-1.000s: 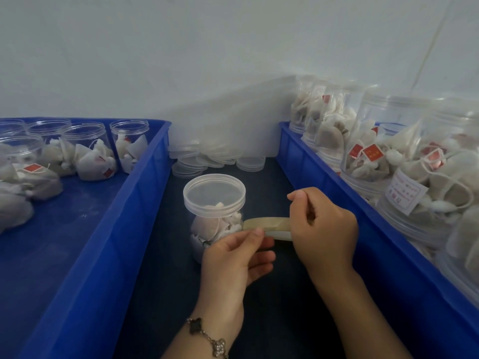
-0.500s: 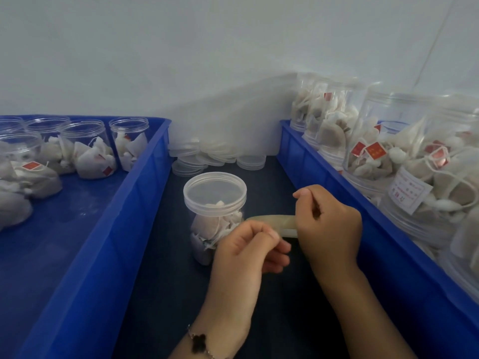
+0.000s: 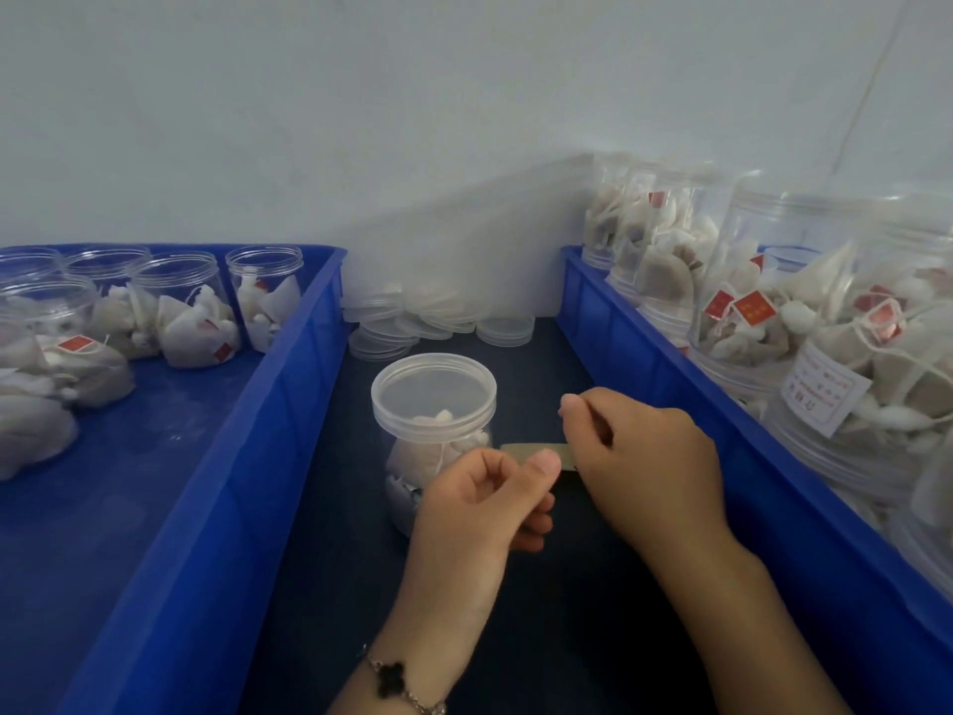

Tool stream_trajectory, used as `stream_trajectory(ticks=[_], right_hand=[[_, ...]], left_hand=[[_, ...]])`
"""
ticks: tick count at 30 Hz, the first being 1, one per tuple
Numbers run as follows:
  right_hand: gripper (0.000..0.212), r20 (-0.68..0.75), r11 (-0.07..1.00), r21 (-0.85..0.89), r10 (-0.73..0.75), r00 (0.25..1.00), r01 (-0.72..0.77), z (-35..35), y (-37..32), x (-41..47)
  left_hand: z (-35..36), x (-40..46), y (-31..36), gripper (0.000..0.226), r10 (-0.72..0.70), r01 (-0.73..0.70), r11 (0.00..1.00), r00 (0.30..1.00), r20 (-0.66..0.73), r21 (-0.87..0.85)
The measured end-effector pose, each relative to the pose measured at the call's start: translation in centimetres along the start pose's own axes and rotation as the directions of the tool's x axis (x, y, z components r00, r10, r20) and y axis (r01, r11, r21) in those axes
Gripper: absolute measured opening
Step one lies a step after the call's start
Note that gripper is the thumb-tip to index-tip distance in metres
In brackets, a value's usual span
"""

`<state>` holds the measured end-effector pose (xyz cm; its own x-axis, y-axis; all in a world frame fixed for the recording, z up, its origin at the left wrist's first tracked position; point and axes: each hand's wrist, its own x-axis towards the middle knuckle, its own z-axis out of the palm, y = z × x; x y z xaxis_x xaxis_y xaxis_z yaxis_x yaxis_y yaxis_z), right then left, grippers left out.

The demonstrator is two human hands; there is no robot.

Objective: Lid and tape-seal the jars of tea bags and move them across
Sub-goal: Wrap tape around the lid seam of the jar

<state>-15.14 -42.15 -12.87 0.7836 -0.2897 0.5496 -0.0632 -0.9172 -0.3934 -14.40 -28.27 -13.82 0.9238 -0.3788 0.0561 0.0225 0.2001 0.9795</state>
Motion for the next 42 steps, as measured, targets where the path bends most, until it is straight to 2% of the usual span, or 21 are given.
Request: stream_trajectory(ticks=[3,7,10,13,15,20,25,28,29,32,33,35,37,39,42], right_hand=[[0.042,0.117,0.998,-0.059,-0.008,0.993,0.015,-0.7,-0.2,0.3],[0.059,0.302,0.994,-0.105,-0.006,0.953,0.039,-1.3,-0.1,0.3],[0.069,0.446,0.987,-0.127,-0.029,0.895,0.096,-1.3,0.0,0.1],[0.080,0.550,0.994,-0.094,0.002,0.835,0.060,-1.4,0.4,0.0],[0.079,0.565,0.998,-0.058,0.013,0.825,0.024,-1.2,0.7,0.0],[0.069,0.471,0.997,-0.018,0.075,0.879,-0.075,-0.4,0.6,0.2],[0.077,0.368,0.982,0.066,0.141,0.919,-0.178,0.7,0.2,0.2],[0.069,0.390,0.948,0.183,0.173,0.904,-0.260,0.9,0.8,0.3],[0.065,0.434,0.930,0.213,0.184,0.882,-0.299,1.0,0.8,0.6],[0.055,0.540,0.815,0.369,0.204,0.816,-0.447,0.5,1.1,0.9],[0.058,0.573,0.801,0.402,0.159,0.804,-0.444,0.2,1.3,1.0],[0.074,0.640,0.874,0.356,0.030,0.768,-0.330,-0.8,1.9,1.0],[0.066,0.676,0.943,0.231,0.023,0.736,-0.241,-1.4,1.9,0.9],[0.043,0.629,0.975,0.098,0.094,0.771,-0.199,-1.2,1.6,1.0],[0.027,0.416,0.989,-0.021,0.143,0.898,-0.147,-0.4,1.1,0.9]], left_hand=[[-0.3,0.2,-0.3,0.024,0.034,-0.020,0.991,0.994,-0.105,0.130],[-0.7,0.1,-0.7,0.030,0.186,-0.105,0.909,0.968,-0.167,0.402],[-0.4,-0.3,-0.6,0.025,0.221,-0.149,0.881,0.969,-0.112,0.449],[-0.3,-0.4,-0.3,0.021,0.194,-0.143,0.890,0.978,-0.075,0.433],[-0.7,-0.2,-0.1,0.015,0.164,-0.121,0.898,0.984,-0.066,0.424],[-1.6,0.0,0.5,0.013,0.178,-0.174,0.871,0.983,0.035,0.459],[-0.7,-0.9,0.9,0.019,0.181,-0.230,0.914,0.969,0.170,0.333],[-1.1,-0.6,1.0,0.021,0.243,-0.259,0.901,0.966,0.090,0.347],[-1.4,-0.5,0.9,0.021,0.304,-0.298,0.857,0.951,0.056,0.420],[-2.4,-0.4,0.9,0.026,0.519,-0.429,0.570,0.849,0.097,0.701],[-2.7,-0.4,1.0,0.027,0.571,-0.445,0.502,0.815,0.102,0.742],[-3.3,-0.2,1.2,0.026,0.650,-0.434,0.428,0.757,0.064,0.793],[-3.6,-0.1,1.2,0.022,0.705,-0.404,0.375,0.709,0.026,0.834],[-3.3,-0.1,1.1,0.020,0.732,-0.390,0.335,0.680,0.023,0.858],[-2.7,-0.2,0.6,0.019,0.788,-0.393,0.277,0.615,0.026,0.877]])
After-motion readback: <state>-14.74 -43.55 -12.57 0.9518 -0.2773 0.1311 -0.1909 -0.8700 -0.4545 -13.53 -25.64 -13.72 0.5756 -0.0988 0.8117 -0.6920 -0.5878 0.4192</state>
